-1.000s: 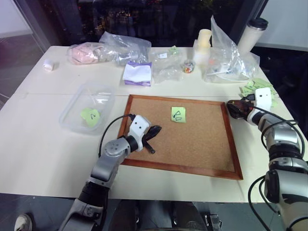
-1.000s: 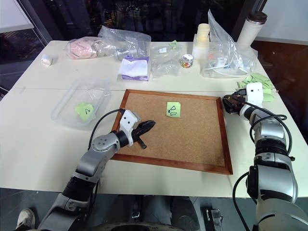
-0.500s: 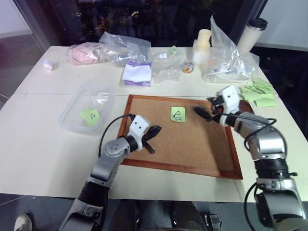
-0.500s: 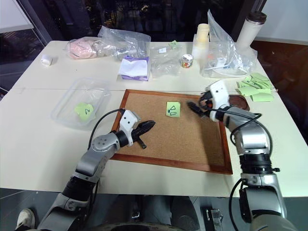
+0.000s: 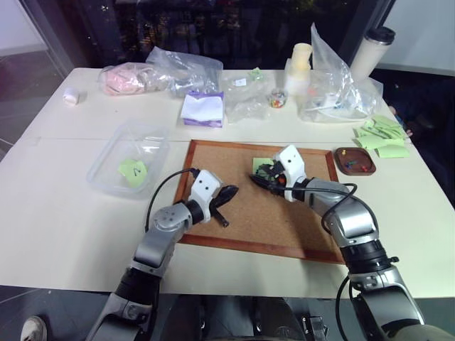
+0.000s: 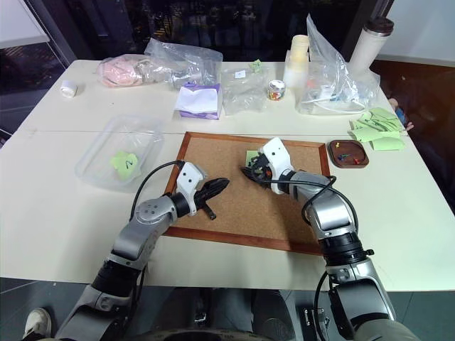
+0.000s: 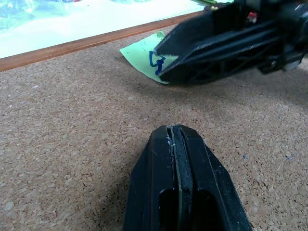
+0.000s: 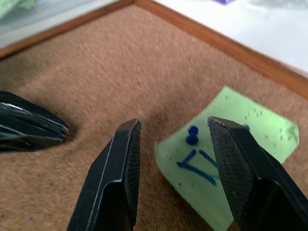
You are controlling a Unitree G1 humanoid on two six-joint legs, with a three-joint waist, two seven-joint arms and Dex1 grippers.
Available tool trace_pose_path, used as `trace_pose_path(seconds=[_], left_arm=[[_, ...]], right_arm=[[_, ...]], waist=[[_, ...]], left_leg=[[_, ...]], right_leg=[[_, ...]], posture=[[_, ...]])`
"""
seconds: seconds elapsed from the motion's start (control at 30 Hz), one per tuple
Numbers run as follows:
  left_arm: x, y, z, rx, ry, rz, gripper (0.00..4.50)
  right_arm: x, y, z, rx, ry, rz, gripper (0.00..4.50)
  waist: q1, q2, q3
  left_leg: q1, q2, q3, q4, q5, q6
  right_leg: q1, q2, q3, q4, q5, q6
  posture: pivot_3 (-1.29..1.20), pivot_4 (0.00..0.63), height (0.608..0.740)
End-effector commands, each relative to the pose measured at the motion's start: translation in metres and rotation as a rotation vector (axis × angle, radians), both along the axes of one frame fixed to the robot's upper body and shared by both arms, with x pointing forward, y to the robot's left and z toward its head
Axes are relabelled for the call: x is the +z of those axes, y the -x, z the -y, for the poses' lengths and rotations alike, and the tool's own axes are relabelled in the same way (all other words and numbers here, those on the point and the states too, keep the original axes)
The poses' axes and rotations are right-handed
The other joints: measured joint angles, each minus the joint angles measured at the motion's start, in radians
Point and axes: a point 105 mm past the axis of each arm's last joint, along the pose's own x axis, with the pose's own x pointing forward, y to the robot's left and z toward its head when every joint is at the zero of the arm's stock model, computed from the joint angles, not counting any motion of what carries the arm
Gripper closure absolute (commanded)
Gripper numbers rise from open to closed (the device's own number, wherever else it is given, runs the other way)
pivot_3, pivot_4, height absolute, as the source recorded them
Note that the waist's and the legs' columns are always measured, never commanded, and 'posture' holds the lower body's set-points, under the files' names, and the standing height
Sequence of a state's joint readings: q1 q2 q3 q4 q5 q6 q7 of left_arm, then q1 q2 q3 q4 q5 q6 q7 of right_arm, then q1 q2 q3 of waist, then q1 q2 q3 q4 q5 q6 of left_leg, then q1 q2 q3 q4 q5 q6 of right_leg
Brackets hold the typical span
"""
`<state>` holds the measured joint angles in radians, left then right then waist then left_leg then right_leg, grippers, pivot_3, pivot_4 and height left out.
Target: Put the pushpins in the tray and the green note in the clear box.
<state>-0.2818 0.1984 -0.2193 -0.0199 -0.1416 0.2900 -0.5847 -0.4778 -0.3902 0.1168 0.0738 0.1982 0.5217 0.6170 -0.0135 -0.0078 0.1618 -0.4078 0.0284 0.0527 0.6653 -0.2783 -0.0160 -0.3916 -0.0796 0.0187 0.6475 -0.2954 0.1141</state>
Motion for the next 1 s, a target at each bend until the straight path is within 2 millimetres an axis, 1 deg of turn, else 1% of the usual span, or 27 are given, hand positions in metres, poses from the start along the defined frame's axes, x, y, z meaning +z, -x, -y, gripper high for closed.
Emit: trace_pose_path(seconds=[0.03,0.1,0.17,0.23,0.37,0.5,0.7,0.8,0.93,1.0], left_arm=[[-0.009,0.001,-0.006,0.024,-0.015,-0.03,4.5],[-0.009,0.002,-0.006,0.027,-0.013,-0.03,4.5],[-0.008,0.002,-0.006,0.028,-0.012,-0.03,4.5],[-0.009,0.002,-0.006,0.028,-0.012,-0.03,4.5],[-0.009,0.003,-0.006,0.028,-0.012,-0.029,4.5],[-0.009,0.003,-0.006,0.026,-0.013,-0.03,4.5],[-0.01,0.004,-0.006,0.024,-0.013,-0.043,4.5],[-0.011,0.005,-0.005,0.021,-0.008,-0.05,4.5],[-0.012,0.004,-0.003,0.015,-0.002,-0.058,4.5],[-0.007,0.0,-0.003,0.037,0.016,-0.041,4.5]], right_arm=[[0.009,-0.006,-0.004,0.009,-0.003,0.047,2.24],[0.006,-0.01,-0.001,-0.005,-0.004,0.038,2.78],[0.004,-0.012,0.0,-0.013,-0.007,0.032,3.49],[0.003,-0.012,-0.001,-0.01,-0.008,0.03,4.46],[0.005,-0.011,-0.005,-0.001,-0.021,0.037,4.46],[0.014,-0.009,-0.005,-0.001,-0.038,0.053,4.46],[0.048,-0.001,0.002,-0.007,-0.058,0.114,4.46],[0.057,0.008,0.002,0.002,-0.054,0.125,4.46],[0.059,0.018,0.0,0.016,-0.043,0.124,4.46],[0.058,0.024,0.0,0.029,-0.024,0.124,4.46]], waist=[[-0.001,0.0,0.0],[-0.003,0.0,0.0],[-0.002,0.0,0.0],[-0.002,0.0,0.0],[-0.003,0.0,0.0],[-0.004,0.0,0.0],[-0.001,0.0,0.0],[-0.002,0.0,0.0],[-0.001,0.0,0.0],[0.0,0.0,0.0]], left_leg=[[0.0,0.0,0.0,0.0,0.0,0.0],[0.0,0.0,0.0,0.0,0.0,0.0],[0.0,0.0,0.0,0.0,0.0,0.0],[0.0,0.0,0.0,0.0,0.0,0.0],[0.0,0.001,0.0,0.0,0.0,0.0],[0.0,0.001,0.0,0.0,0.0,0.0],[-0.001,0.002,0.0,0.0,0.0,0.0],[-0.001,0.002,0.0,0.0,0.0,0.0],[-0.001,0.002,0.0,0.0,0.0,0.0],[-0.001,0.001,0.0,0.0,0.0,0.0]], right_leg=[[0.0,0.0,0.0,0.0,0.0,0.0],[0.0,0.0,0.0,0.0,0.0,0.0],[0.0,0.0,0.0,0.0,0.0,0.0],[0.0,0.0,0.0,0.0,0.0,0.0],[0.0,0.0,0.0,0.0,0.0,0.0],[0.0,0.001,0.0,0.0,0.0,0.0],[-0.002,0.0,0.0,0.0,0.0,0.0],[-0.002,0.0,0.0,0.0,0.0,0.0],[-0.001,0.0,0.0,0.0,0.0,0.0],[-0.001,0.0,0.0,0.0,0.0,0.0]], posture=[[0.0,0.15,0.74],[0.0,0.15,0.74],[0.0,0.15,0.74],[0.0,0.15,0.74],[0.0,0.15,0.74],[0.0,0.15,0.74],[0.0,0.15,0.74],[0.0,0.15,0.74],[0.0,0.15,0.74],[0.0,0.15,0.74]])
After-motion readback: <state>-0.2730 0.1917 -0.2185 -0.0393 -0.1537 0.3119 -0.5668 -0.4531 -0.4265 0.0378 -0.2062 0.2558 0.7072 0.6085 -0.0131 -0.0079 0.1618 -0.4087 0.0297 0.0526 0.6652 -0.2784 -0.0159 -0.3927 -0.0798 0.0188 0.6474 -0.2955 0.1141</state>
